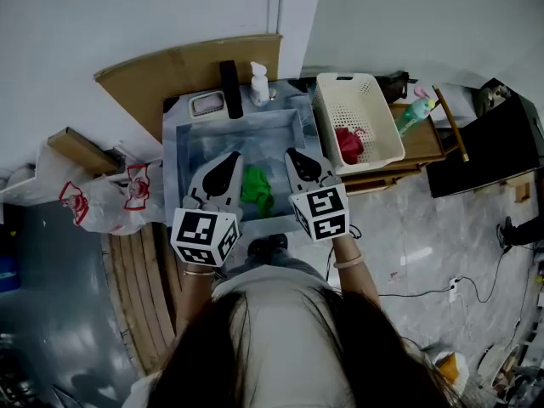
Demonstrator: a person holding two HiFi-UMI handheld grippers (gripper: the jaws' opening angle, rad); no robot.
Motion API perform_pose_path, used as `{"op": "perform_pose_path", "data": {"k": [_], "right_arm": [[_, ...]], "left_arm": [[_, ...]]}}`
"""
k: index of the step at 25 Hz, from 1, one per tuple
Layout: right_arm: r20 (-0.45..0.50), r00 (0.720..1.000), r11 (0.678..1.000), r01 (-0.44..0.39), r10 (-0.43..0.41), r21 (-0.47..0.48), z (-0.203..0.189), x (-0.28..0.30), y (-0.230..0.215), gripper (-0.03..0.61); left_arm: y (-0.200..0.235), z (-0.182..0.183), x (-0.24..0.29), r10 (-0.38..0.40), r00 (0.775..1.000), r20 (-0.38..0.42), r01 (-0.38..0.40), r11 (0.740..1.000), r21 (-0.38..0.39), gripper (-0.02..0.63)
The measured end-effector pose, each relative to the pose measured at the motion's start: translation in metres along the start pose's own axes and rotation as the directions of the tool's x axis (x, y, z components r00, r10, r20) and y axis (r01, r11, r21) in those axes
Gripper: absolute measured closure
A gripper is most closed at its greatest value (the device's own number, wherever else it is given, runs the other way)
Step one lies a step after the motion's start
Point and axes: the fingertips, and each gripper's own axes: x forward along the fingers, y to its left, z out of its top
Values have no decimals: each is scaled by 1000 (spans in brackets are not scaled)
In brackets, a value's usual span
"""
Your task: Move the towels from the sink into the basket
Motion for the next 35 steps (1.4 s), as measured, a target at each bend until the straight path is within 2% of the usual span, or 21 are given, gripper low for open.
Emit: {"op": "perform_pose_path", "data": {"k": [8,19,31,35], "right_arm": [[-28,994,994,-102,103,43,-7,19,23,552],[-161,968,979,-201,193,-33,-45,50,41,551],[-302,914,946,-311,271,-92,-98,88,54,549],[-358,883,930,-356,303,-91,-114,96,60,549]], "left_arm": [[17,-6,-12,62,998,-8,-62,998,-17,603],[23,-13,-18,111,994,-16,-112,993,-29,603],[29,-19,-21,169,985,-17,-170,984,-56,603],[33,-21,-23,189,982,-24,-190,980,-58,603]]}}
